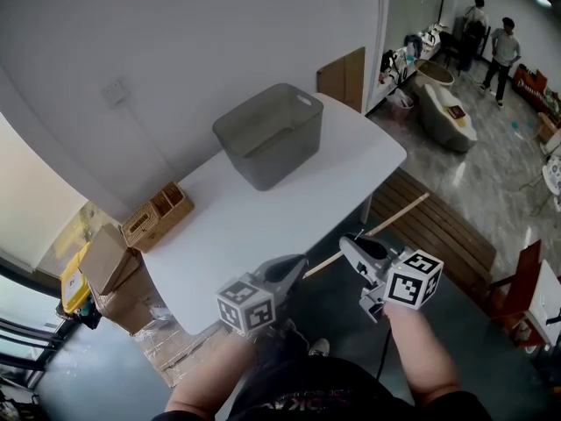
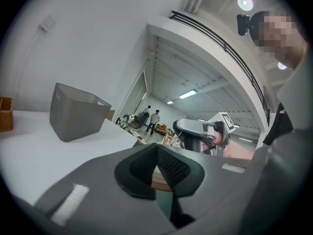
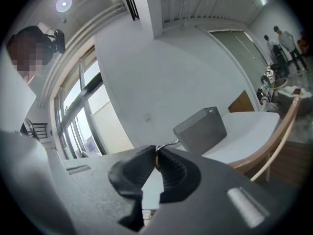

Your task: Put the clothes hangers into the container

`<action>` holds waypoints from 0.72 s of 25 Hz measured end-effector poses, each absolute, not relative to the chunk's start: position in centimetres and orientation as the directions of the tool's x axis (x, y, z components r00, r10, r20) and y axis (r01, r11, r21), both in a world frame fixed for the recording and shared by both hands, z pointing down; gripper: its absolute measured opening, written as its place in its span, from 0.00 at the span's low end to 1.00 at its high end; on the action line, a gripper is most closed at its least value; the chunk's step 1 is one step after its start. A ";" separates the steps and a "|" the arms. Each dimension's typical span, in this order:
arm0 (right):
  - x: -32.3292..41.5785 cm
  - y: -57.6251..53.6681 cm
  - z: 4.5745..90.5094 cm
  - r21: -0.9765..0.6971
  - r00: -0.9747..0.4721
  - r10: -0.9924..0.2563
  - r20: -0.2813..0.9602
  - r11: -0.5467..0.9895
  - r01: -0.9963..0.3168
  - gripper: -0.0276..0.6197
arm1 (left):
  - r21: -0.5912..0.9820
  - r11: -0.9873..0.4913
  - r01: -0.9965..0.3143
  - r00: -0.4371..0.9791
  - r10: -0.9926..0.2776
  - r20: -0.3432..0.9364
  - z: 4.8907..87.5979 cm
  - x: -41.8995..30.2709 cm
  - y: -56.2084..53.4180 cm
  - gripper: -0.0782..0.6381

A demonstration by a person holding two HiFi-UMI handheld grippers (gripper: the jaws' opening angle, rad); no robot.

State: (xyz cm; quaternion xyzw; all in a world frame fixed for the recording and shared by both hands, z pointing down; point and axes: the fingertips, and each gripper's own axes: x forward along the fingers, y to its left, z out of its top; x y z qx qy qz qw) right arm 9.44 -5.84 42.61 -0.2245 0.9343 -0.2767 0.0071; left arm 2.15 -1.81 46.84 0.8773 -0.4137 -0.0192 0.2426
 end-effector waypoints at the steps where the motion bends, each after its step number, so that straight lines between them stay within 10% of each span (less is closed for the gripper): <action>1: 9.1 -6.3 42.5 -0.524 -0.898 -0.425 0.112 0.743 -0.417 0.07 | 0.443 -0.541 -0.715 0.658 -0.734 0.166 46.8 1.8 -2.3 0.11; 18: 1.5 -17.1 34.4 -0.439 -0.895 -0.442 0.053 0.795 -0.419 0.07 | 0.398 -0.597 -0.696 0.681 -0.725 0.102 43.4 -5.7 -11.4 0.11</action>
